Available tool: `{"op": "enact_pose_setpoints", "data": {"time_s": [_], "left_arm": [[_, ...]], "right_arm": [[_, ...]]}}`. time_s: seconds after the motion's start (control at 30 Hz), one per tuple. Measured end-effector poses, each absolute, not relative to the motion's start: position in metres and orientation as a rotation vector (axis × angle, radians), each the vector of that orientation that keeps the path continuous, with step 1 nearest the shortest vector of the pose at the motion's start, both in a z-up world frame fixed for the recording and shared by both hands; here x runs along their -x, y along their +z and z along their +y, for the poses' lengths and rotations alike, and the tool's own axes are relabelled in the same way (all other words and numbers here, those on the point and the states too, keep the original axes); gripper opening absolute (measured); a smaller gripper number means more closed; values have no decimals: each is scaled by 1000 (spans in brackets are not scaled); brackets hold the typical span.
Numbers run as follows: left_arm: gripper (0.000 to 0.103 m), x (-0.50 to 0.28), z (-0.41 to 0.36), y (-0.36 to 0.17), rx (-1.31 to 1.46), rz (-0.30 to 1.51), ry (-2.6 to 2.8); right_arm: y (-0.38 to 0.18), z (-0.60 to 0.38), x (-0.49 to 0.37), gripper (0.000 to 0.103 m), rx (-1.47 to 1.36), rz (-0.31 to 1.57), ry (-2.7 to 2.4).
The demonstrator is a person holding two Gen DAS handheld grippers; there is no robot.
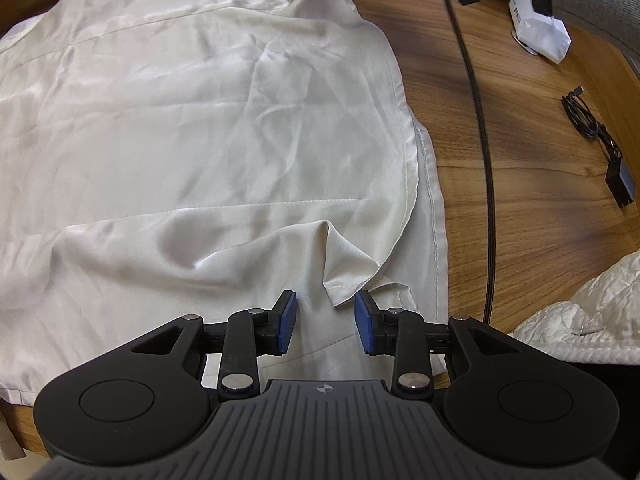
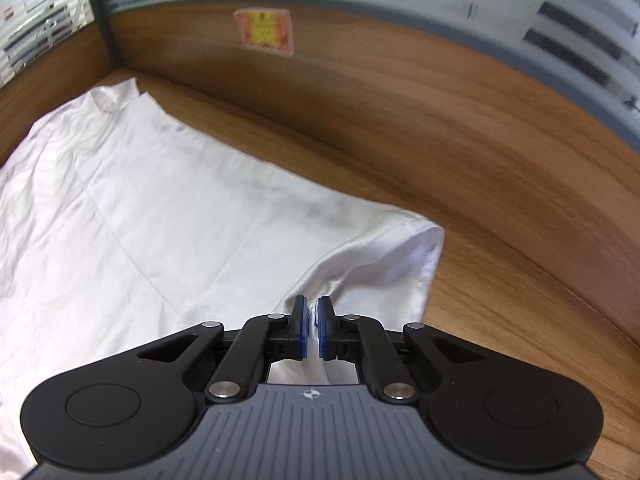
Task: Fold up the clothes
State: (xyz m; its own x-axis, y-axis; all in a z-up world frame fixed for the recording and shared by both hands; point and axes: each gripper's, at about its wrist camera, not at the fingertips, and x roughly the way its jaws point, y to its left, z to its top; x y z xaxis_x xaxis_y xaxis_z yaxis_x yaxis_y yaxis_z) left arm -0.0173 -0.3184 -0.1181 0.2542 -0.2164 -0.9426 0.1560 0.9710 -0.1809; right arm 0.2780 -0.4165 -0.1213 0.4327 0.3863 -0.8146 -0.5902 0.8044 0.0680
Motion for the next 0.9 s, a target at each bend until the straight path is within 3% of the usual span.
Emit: {"op": "enact_pose_setpoints", "data": {"time_s": [0.17, 0.23, 0.3, 0.47, 0.9], "left_arm": [[36, 20, -323, -116, 50, 1283, -286], [36, 23, -327, -114, 42, 1276, -294], [36, 25, -329, -113, 38, 1271, -295], [39, 32, -331, -112, 51, 1261, -281], [39, 34, -355, -125, 3, 1250, -276]], "right_arm": [[-114, -449, -288, 8, 230, 938, 496], [-116, -460, -292, 13, 222, 952, 452], [-117, -468, -292, 32, 224, 958, 419], [-103, -480, -273, 39, 189, 947, 453], [-78, -509, -194, 42, 122, 980, 528]]}}
